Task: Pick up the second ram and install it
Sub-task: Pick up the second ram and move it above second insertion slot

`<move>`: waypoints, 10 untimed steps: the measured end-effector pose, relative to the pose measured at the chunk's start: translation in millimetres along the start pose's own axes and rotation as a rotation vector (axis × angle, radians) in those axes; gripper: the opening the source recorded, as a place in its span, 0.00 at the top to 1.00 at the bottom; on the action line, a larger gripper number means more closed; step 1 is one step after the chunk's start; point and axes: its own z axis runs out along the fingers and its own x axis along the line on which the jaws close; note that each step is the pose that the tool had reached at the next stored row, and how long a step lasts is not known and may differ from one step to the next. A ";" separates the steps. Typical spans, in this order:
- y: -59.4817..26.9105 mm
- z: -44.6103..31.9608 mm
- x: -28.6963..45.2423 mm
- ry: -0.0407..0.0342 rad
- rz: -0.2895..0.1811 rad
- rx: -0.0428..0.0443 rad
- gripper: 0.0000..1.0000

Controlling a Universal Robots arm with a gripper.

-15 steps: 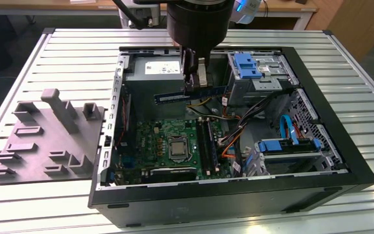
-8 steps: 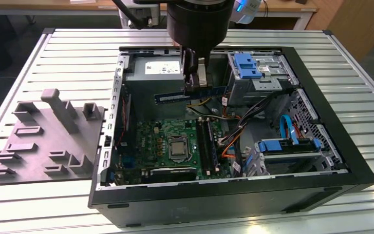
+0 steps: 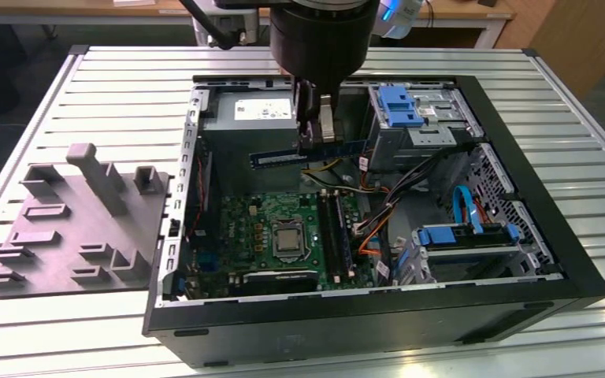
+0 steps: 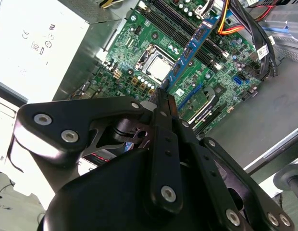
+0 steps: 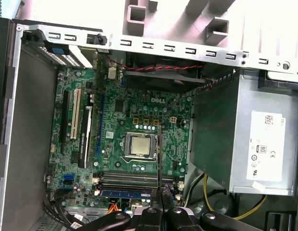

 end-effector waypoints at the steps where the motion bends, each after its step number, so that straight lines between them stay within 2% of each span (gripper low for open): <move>1: 0.0 0.1 0.0 0.0000 0.000 0.0001 0.89; 10: 0.0 3.0 0.3 0.0001 0.000 0.0000 0.89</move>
